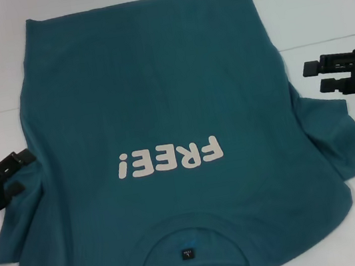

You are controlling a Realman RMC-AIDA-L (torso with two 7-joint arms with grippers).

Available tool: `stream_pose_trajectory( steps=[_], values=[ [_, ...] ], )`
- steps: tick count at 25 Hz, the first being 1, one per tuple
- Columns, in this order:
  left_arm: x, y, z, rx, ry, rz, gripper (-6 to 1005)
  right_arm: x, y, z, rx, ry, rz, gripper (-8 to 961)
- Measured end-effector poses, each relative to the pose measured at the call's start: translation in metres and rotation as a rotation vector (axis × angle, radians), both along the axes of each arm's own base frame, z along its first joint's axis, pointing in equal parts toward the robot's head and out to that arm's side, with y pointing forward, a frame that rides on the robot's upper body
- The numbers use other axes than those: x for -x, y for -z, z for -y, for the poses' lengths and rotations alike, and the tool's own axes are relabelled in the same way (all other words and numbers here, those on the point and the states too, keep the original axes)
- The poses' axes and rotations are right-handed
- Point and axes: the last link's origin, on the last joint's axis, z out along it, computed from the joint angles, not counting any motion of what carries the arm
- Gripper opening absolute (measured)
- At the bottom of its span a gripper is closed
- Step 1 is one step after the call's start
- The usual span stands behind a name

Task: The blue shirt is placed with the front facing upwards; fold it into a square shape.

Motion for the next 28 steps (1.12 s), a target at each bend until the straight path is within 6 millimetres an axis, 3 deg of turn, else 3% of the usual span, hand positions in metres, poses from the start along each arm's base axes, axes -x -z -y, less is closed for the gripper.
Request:
stream_pose_trajectory(
  steps=[7,28],
  values=[
    [0.011,-0.001,-0.009,-0.024,-0.045,-0.113,948,-0.002,0.000,0.001,-0.001,0.003,0.003,797],
    [0.029,0.000,-0.011,-0.016,-0.132,-0.209,948,-0.005,0.000,0.003,0.005,0.007,0.017,798]
  ],
)
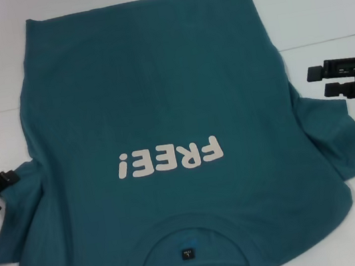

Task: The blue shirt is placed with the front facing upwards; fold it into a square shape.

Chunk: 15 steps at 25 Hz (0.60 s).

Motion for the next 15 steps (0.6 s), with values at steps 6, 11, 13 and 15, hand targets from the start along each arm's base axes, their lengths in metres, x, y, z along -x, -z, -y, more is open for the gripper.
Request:
stream_pose_trajectory(
  steps=[6,11,13,15],
  values=[
    [-0.0009,0.0034,-0.0020,0.006,-0.014,0.016,948,-0.0006,-0.0002,0.0004,-0.001,0.002,0.000,798],
    [0.0018,0.0037,-0.0029,-0.002,-0.029,0.006,947,-0.0007,0.0000,0.0005,0.000,0.002,0.000,797],
    [0.0031,0.0031,-0.0033,-0.007,-0.035,0.000,947,-0.0008,0.0000,0.0006,0.000,0.002,0.000,797],
    [0.0040,0.0031,-0.0036,-0.009,-0.040,-0.004,947,-0.0012,0.0000,0.0009,0.000,0.003,0.000,797]
  ],
)
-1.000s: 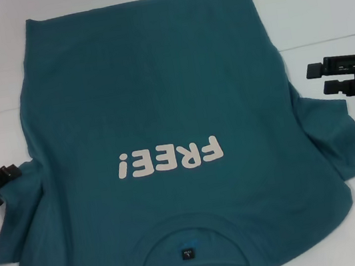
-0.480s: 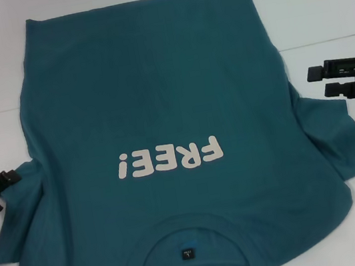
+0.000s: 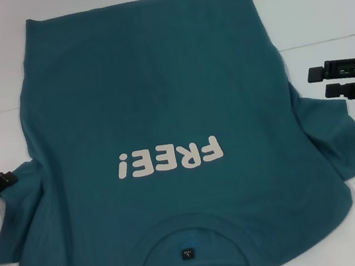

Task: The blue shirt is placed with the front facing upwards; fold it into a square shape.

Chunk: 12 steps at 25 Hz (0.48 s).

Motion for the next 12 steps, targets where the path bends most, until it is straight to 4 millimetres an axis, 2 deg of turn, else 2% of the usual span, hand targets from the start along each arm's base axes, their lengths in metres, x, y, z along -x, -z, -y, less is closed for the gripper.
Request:
stream_pose_trajectory(
  steps=[12],
  values=[
    [-0.009,0.011,-0.005,0.040,0.026,0.006,947,0.000,-0.001,0.000,-0.003,0.002,-0.002,798]
  ],
)
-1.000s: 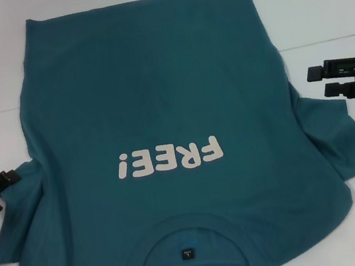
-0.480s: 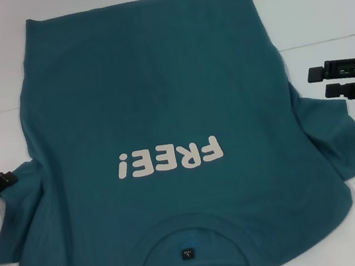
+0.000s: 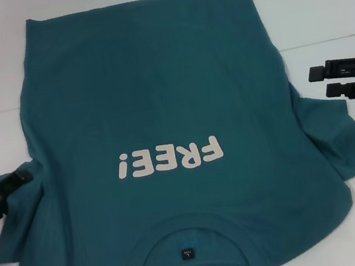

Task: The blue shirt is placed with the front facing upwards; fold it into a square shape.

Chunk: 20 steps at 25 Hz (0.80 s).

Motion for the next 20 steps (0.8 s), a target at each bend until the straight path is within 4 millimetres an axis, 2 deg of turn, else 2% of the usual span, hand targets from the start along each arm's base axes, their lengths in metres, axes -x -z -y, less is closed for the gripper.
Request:
stream_pose_trajectory(
  steps=[20],
  values=[
    [-0.0075,0.0010,-0.0091,0.013,0.012,0.004,947,-0.0057,-0.0014,0.0018,-0.015,0.019,0.005,798]
  ],
)
